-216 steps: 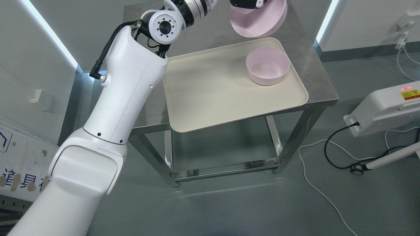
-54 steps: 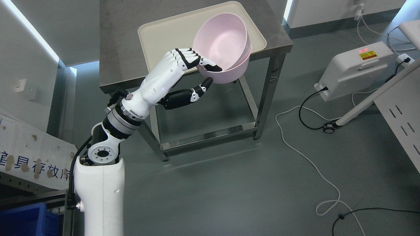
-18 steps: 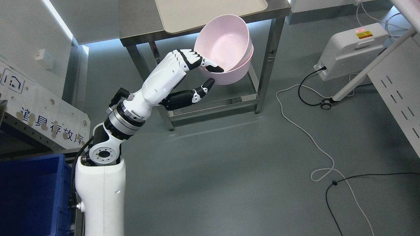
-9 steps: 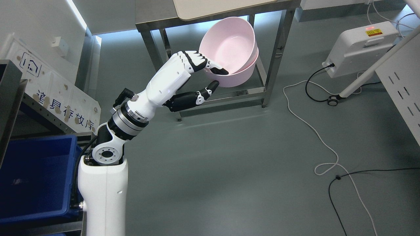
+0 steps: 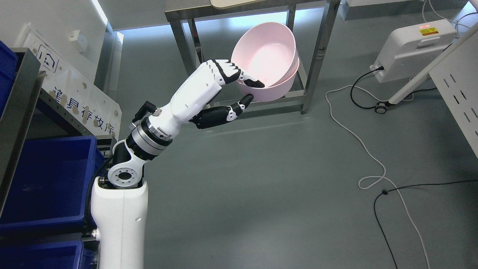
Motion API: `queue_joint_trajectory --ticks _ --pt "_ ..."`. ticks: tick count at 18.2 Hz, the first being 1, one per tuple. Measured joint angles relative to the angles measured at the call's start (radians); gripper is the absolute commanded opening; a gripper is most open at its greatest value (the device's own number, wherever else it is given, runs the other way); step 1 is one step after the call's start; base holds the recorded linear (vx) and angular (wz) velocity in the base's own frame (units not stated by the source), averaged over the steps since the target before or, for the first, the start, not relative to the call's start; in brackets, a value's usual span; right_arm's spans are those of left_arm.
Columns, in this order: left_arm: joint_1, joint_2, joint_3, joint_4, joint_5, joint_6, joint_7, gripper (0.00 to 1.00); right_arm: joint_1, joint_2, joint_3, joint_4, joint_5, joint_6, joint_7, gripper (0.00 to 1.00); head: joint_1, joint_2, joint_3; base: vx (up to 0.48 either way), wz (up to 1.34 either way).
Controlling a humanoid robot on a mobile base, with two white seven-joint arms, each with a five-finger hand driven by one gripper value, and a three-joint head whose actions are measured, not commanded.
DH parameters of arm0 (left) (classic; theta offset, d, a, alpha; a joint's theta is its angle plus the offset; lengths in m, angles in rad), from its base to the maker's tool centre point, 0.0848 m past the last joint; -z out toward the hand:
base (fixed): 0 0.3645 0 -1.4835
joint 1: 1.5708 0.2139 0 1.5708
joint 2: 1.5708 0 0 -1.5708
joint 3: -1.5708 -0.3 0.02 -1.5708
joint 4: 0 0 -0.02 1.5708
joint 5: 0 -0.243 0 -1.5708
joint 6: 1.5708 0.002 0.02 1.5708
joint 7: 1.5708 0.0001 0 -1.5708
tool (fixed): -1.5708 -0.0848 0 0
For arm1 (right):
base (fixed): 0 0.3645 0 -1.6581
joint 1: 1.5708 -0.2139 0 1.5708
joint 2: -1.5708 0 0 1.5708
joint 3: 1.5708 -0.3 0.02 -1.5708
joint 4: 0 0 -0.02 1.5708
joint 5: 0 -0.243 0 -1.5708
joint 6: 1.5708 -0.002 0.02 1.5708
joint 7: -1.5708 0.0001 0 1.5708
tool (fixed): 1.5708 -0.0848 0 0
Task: Stack pink IKEA bowls on left shelf middle
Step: 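Hold the stacked bowls up in the left hand while turning toward the blue bins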
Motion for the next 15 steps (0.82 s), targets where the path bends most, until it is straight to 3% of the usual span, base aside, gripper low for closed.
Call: queue_joint_trajectory --ticks 15 --pt "0.0 0.0 -0.009 0.0 0.004 0.003 0.002 0.03 0.0 0.0 0.0 0.0 0.0 0.0 0.0 1.0 0.0 0.0 0.0 -0.131 0.13"
